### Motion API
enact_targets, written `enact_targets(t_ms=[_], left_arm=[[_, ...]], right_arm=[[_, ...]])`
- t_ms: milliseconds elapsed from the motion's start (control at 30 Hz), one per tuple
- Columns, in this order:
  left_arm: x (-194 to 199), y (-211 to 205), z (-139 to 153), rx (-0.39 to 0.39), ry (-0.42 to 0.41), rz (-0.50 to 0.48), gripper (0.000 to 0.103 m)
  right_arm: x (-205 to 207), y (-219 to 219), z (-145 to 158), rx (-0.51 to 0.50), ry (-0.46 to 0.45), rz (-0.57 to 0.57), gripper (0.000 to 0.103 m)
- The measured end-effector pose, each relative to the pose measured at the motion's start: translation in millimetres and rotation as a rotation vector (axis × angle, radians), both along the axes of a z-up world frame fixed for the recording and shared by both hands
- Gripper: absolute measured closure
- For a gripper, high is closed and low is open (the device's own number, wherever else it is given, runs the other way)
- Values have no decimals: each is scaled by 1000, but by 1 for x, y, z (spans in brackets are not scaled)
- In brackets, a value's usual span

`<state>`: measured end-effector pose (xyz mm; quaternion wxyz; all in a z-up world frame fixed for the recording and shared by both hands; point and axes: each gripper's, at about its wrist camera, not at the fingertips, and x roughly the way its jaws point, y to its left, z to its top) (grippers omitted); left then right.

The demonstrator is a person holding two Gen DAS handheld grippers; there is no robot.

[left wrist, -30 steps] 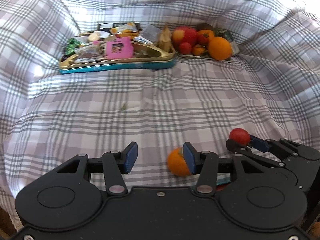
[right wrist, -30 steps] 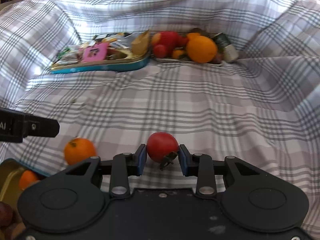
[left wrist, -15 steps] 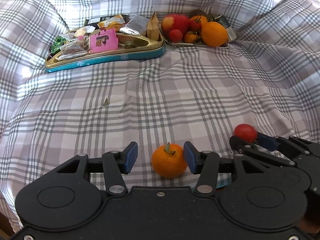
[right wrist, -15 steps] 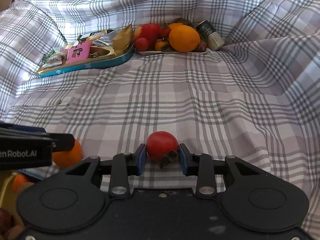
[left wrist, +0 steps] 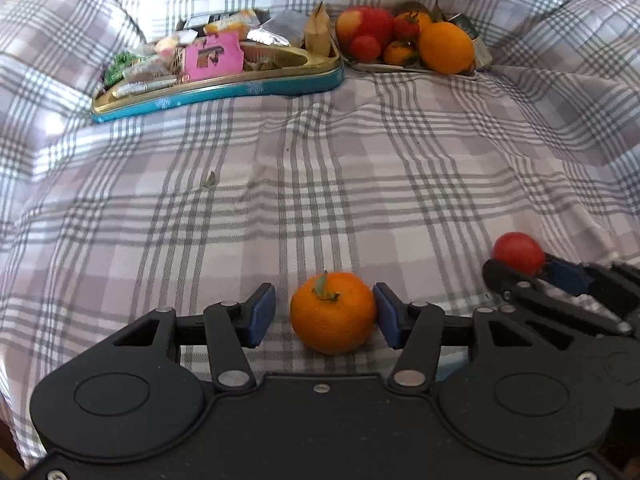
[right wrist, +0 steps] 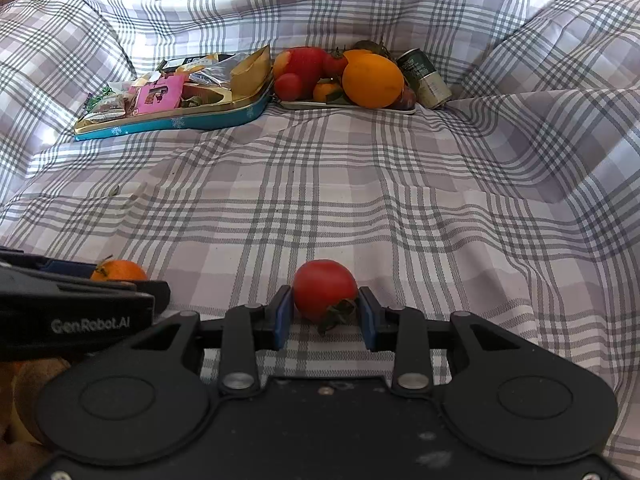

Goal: Organize fruits
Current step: 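Close the left tool on a tangerine on the cloth while the right tool holds the tomato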

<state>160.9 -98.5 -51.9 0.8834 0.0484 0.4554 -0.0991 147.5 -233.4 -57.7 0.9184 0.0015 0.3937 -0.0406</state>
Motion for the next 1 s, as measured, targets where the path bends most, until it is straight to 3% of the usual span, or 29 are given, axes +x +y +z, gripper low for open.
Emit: enact_targets(t_ms=[600, 767, 1000], left_arm=[[0, 1, -2, 6, -37, -34, 43], [0, 1, -2, 5, -40, -31, 43], [-1, 2, -2, 3, -43, -32, 43]], right_arm=[[-1, 2, 0, -5, -3, -5, 68], [1, 0, 0, 1, -1, -21, 62], [-2, -1, -1, 10, -20, -24, 68]])
